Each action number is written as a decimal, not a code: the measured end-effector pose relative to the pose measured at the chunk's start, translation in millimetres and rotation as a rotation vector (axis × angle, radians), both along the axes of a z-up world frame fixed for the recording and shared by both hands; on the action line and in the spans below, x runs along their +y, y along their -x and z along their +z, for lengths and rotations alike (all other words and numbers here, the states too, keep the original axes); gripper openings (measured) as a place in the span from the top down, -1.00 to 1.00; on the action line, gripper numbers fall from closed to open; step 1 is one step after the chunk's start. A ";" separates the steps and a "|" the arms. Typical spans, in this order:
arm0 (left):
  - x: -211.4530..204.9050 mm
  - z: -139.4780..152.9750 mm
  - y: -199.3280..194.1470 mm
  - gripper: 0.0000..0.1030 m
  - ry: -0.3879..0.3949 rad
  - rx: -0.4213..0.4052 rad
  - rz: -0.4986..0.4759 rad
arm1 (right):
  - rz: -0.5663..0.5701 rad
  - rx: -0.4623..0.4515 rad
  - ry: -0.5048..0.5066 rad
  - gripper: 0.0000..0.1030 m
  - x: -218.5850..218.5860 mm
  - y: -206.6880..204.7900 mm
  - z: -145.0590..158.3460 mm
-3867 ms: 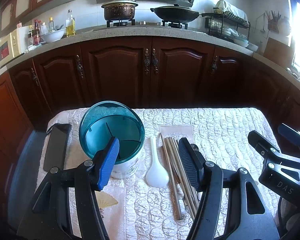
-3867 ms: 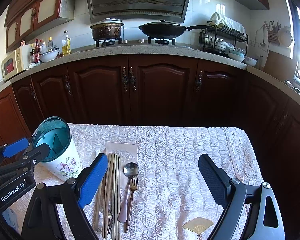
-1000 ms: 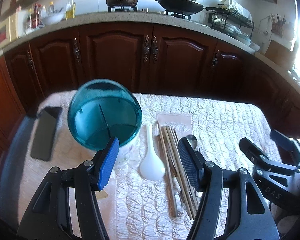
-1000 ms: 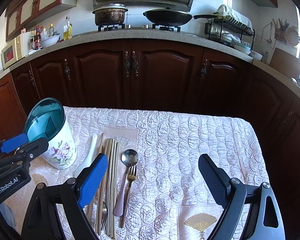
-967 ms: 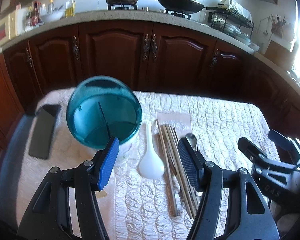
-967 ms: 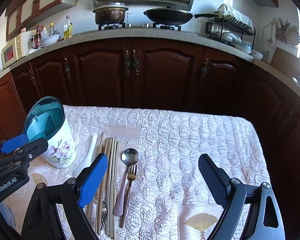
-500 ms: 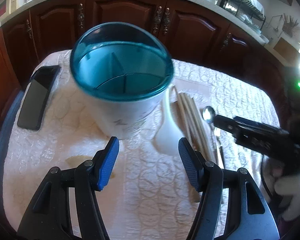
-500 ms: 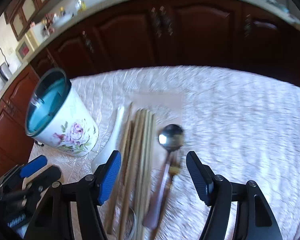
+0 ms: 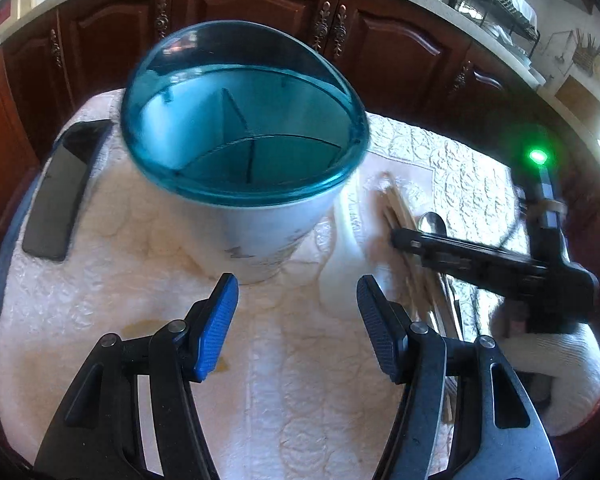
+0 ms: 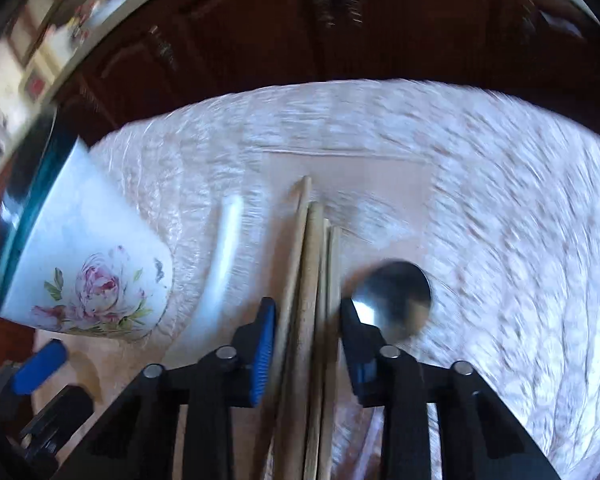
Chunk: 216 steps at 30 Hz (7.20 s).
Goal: Organize utensils
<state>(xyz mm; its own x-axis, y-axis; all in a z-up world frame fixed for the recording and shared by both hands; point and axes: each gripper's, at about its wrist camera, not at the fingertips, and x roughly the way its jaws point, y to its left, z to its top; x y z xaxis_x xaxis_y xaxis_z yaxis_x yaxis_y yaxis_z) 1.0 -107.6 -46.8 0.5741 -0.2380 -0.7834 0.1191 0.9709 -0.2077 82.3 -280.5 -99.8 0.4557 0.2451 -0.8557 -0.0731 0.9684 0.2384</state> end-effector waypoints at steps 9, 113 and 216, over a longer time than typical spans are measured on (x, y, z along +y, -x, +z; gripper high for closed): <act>-6.0 -7.1 -1.2 -0.20 -0.014 0.014 -0.016 | -0.165 0.039 0.084 0.46 -73.5 53.4 20.0; -56.8 81.2 -34.1 0.88 0.240 -0.012 -0.383 | -0.009 -0.219 -0.477 0.90 -209.9 130.5 129.5; 106.3 242.5 -44.0 0.92 0.018 -0.390 -0.015 | 0.384 -0.343 -0.155 0.90 19.4 39.1 237.9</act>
<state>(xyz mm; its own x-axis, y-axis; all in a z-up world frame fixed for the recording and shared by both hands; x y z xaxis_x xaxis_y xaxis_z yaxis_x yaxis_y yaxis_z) 45.0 -1.3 195.6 0.8245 -0.2601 -0.5025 0.2065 0.9651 -0.1608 43.1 -261.1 138.0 0.5554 0.5607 -0.6141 -0.5136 0.8121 0.2769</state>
